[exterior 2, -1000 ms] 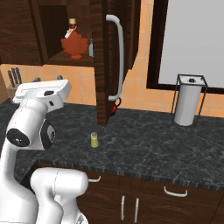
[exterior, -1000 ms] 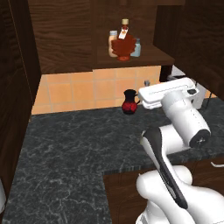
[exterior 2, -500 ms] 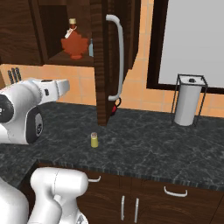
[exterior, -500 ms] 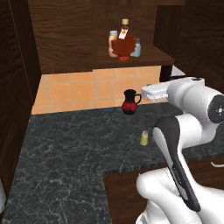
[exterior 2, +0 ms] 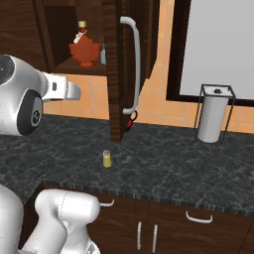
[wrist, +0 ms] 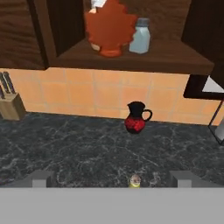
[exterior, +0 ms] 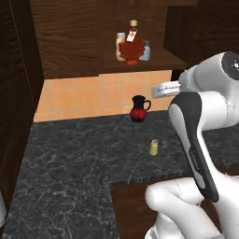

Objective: Put the shaker and condiment bottle from the counter next to their counterparts in the cabinet.

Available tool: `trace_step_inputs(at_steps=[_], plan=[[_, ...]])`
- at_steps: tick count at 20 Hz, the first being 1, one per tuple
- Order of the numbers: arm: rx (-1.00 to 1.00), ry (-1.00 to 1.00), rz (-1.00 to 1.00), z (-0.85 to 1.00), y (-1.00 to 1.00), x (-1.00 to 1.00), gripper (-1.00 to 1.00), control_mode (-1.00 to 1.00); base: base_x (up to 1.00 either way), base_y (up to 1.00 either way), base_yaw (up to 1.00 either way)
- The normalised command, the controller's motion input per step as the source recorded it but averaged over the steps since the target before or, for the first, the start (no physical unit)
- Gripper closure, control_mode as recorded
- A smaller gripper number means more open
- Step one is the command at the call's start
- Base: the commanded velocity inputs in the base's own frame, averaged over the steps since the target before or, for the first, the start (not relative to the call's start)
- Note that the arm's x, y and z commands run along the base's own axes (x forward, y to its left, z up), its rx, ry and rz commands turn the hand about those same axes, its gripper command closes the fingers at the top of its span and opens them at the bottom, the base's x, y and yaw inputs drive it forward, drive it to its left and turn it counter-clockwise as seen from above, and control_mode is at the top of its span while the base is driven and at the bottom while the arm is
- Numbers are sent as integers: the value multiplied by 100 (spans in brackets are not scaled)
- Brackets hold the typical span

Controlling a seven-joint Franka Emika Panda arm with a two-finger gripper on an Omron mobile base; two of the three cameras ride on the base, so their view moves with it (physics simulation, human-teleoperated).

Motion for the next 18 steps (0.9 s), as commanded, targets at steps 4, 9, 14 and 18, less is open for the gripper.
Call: trace_step_inputs(at_steps=[4, 9, 14, 18], plan=[[-4, 9, -15, -51, 0, 0, -100, -100, 0, 0, 0], [0, 1, -14, -63, 0, 0, -100, -100, 0, 0, 0], [0, 0, -6, -69, 0, 0, -100, -100, 0, 0, 0], [11, 0, 0, -50, -8, 0, -100, -100, 0, 0, 0]])
